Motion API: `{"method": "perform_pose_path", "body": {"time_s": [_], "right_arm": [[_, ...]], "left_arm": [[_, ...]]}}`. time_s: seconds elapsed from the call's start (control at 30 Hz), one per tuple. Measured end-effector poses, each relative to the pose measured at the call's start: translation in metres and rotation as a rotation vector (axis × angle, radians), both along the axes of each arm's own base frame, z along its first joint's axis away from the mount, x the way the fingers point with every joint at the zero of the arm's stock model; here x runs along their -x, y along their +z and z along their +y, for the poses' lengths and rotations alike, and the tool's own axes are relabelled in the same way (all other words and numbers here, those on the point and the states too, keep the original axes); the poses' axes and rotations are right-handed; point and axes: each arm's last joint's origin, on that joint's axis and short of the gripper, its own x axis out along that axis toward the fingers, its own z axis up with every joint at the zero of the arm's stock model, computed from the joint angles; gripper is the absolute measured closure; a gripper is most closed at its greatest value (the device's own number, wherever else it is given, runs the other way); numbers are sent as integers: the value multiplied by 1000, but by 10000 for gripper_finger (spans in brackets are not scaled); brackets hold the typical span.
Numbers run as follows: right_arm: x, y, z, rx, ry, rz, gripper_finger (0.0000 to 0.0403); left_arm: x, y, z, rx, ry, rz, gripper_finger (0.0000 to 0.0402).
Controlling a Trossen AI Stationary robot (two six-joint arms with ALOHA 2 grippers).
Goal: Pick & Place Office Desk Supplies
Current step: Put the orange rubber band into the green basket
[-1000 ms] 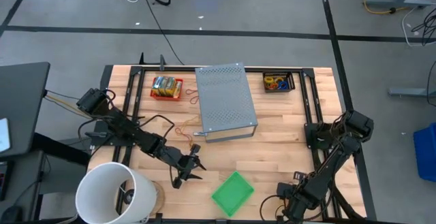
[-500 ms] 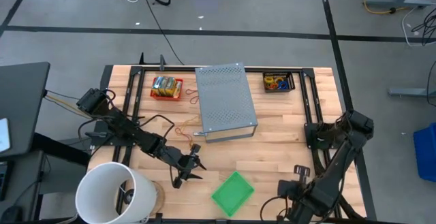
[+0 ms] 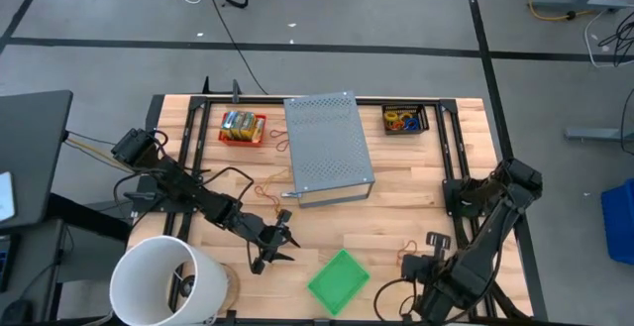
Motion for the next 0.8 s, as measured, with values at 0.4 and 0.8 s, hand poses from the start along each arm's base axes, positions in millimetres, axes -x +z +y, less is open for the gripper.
{"method": "perform_pose_path", "body": {"time_s": [0.4, 0.8], "right_arm": [[-40, 2, -3, -55, 177, -243, 403], [-109, -33, -23, -193, 425, -612, 403]], "left_arm": [[0, 0, 0, -1, 0, 0, 222], [-1, 2, 0, -2, -4, -31, 222]]}}
